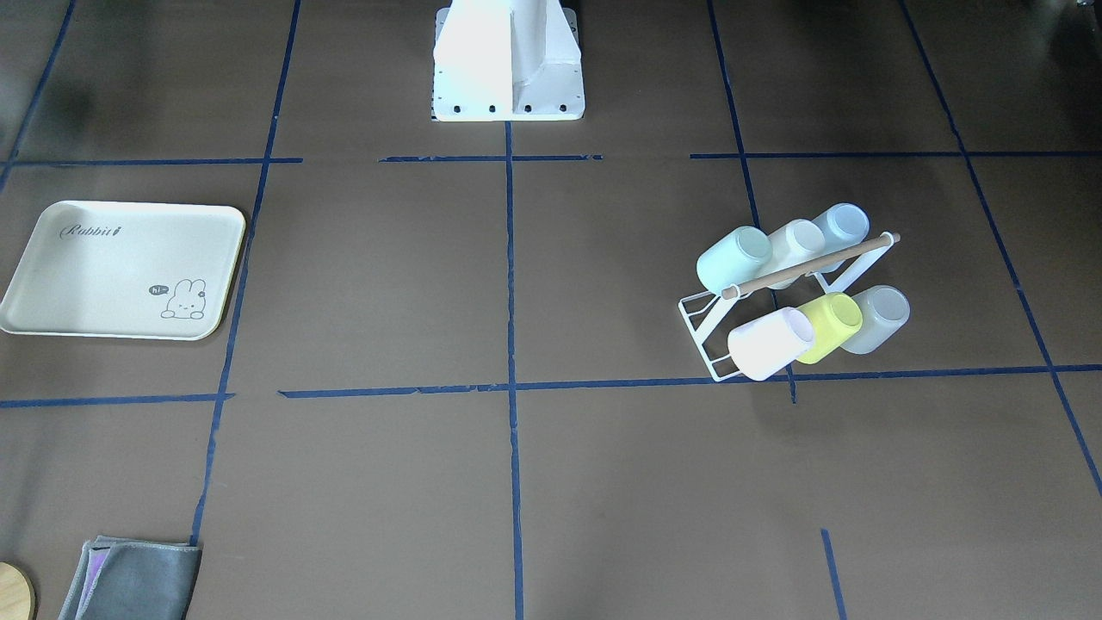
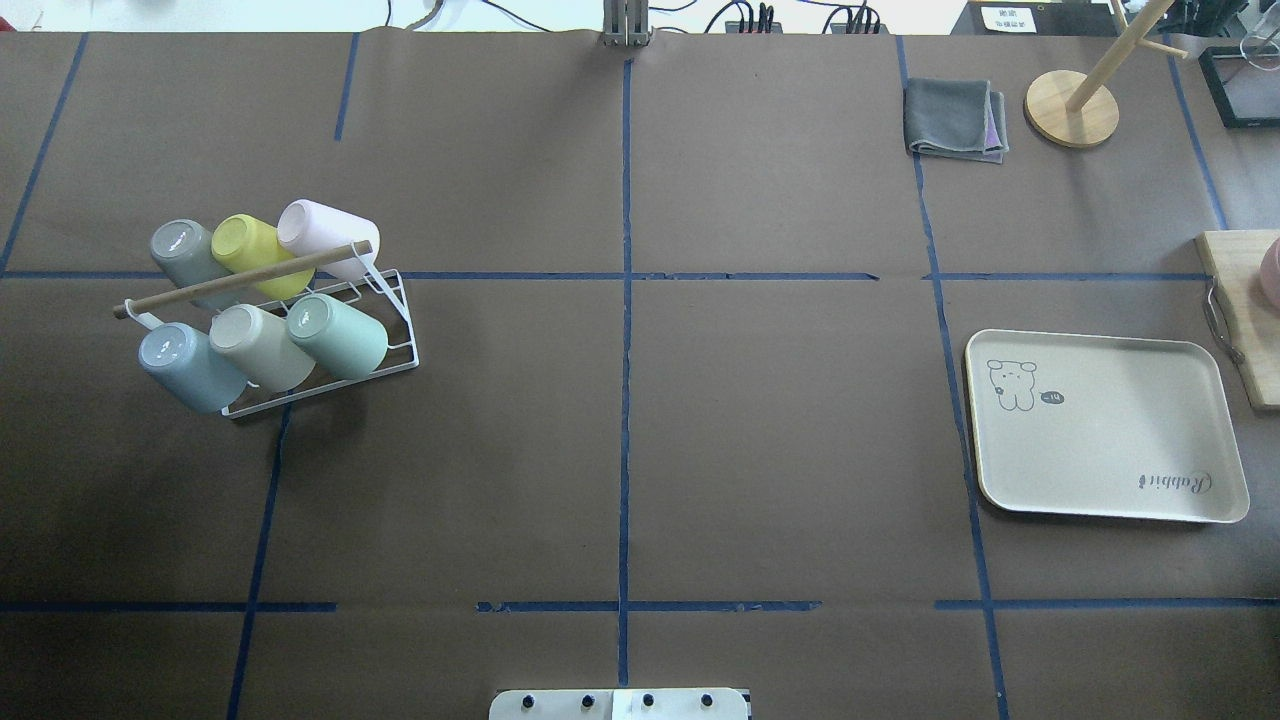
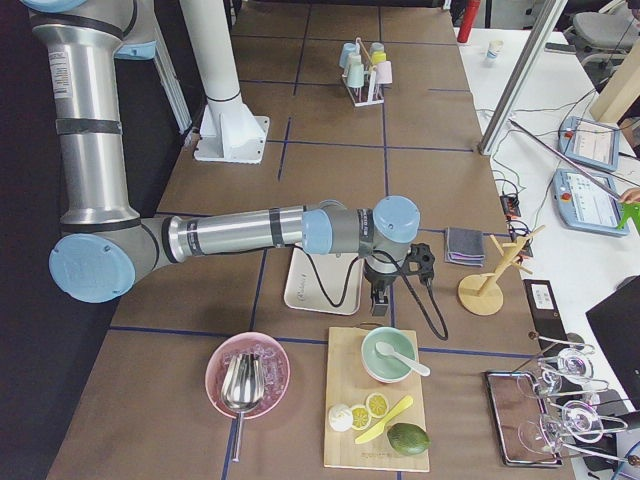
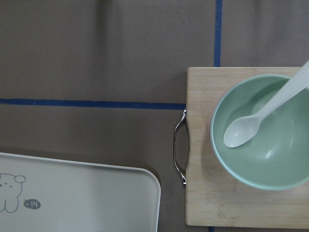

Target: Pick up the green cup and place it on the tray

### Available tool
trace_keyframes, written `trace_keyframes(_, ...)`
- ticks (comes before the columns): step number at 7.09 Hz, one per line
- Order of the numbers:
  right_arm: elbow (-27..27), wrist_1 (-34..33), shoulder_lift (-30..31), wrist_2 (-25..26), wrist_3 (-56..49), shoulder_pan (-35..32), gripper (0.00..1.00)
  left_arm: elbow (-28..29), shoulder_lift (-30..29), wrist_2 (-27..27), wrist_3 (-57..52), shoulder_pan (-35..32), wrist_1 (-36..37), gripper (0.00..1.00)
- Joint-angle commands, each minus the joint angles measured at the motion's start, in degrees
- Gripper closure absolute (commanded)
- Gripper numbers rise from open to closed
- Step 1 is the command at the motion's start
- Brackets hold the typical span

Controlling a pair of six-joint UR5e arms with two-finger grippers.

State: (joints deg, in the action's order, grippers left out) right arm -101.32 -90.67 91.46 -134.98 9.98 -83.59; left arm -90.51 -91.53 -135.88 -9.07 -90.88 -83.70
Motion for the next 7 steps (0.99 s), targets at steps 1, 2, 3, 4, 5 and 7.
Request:
trace_keyframes(1,-3.09,15.35,10.26,1.65,8.46,4.04,0.0,-0.19,0.03,0.0,-0.07,0.0,-0.06,0.0)
trace_keyframes(2,-3.09,18.57,11.1,1.48,14.14,5.97,0.0,-0.8,0.12,0.0,-0.07,0.0,-0.06,0.0)
trace_keyframes(3,-3.0,21.47,11.81,1.47,20.98,9.73,0.0,-0.9,0.21,0.0,-0.07,-0.09,-0.06,0.0)
trace_keyframes(4,-2.22,27.77,13.64,3.65,26.53,12.81,0.0,-0.99,0.21,0.0,-0.07,-0.09,-0.06,0.0)
trace_keyframes(5,1.62,35.57,14.36,5.5,31.89,15.8,0.0,-0.99,0.21,0.0,-0.07,0.0,-0.06,0.0)
trace_keyframes(7,7.27,44.42,13.93,8.76,38.08,21.34,0.0,-1.07,0.21,0.0,-0.07,-0.09,-0.06,0.0)
